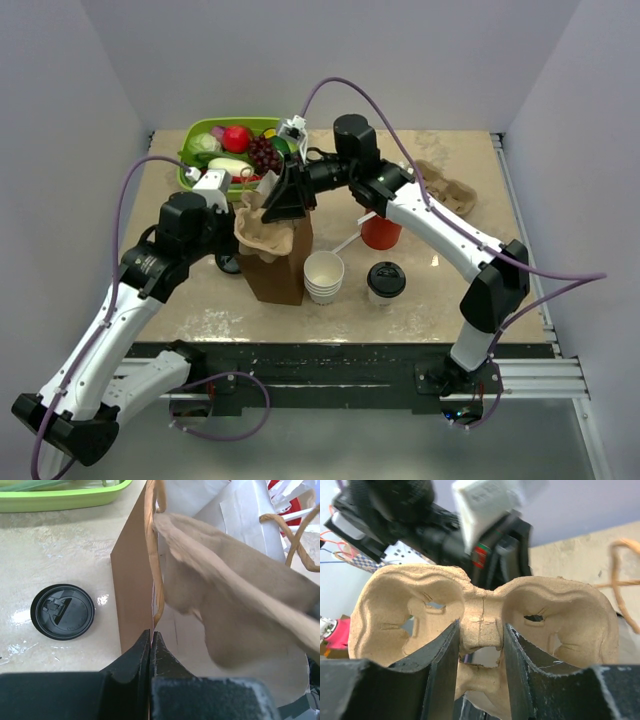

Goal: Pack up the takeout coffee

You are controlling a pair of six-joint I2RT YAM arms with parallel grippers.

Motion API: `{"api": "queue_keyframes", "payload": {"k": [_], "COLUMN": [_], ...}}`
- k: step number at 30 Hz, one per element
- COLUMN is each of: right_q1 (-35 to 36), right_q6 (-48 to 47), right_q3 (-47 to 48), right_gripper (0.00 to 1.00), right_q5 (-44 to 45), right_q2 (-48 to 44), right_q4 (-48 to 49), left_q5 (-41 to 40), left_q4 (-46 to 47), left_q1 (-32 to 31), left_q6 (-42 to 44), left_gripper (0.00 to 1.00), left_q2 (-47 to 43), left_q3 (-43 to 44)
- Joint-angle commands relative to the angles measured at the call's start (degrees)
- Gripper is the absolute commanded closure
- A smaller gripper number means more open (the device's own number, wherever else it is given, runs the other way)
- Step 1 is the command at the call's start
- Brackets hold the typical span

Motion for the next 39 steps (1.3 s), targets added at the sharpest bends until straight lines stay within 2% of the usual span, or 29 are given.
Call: {"api": "queue_keyframes", "payload": {"k": [1,8,15,23,26,28,32,34,37,39], "right_q1": [-2.2,-4.4,-4.7,-3.5,-2.8,-2.5,-2.5,-2.5,-2.5,-2.5], "right_q6": [-4.5,-7.3,-16.2,-17.7,-19.8,-20.5,-20.4,-20.5,-24.2,-26.7], "right_q3": [4.1,4.8,7.4,6.3,5.8,5.9,6.1,6.1,6.5,7.1], "right_gripper": [0.6,0.6,0.6,0.61,0.61,0.61,0.62,0.62,0.62,0.63], "right_q5": [2.1,5.0,12.5,17.9,21.2,22.9,22.9,22.4,22.7,23.7], "right_q2": [1.4,0.7,3.8,4.9,4.9,5.1,5.8,5.9,5.7,5.4], "right_q4": [-7.9,-10.6,-16.3,-15.5,-16.3,-17.2,-17.2,-17.4,-18.9,-20.5], "left_q5": [1.6,-1.1,3.3,4.4,2.4,0.9,0.7,0.0,-1.3,-2.6], "left_q4": [2.3,1.1,2.3,1.8,1.7,1.4,2.4,2.5,1.3,0.7], "left_q1": [-0.3,-0.3,-0.4,-0.3,-0.3,-0.3,-0.3,-0.3,-0.3,-0.3], "left_q6": [1.9,0.5,2.1,2.3,1.0,-0.7,-2.3,-2.5,-2.4,-2.4], "left_gripper": [1.0,1.0,1.0,1.0,0.93,0.92,0.83,0.82,0.76,0.75], "left_q2": [-1.9,-2.2,-2.4,-2.1,-1.6,-0.9,-0.1,0.3,0.5,0.4], "left_q3": [0.0,0.0,-0.2,0.2,0.8,1.7,2.2,2.6,3.7,4.1]}}
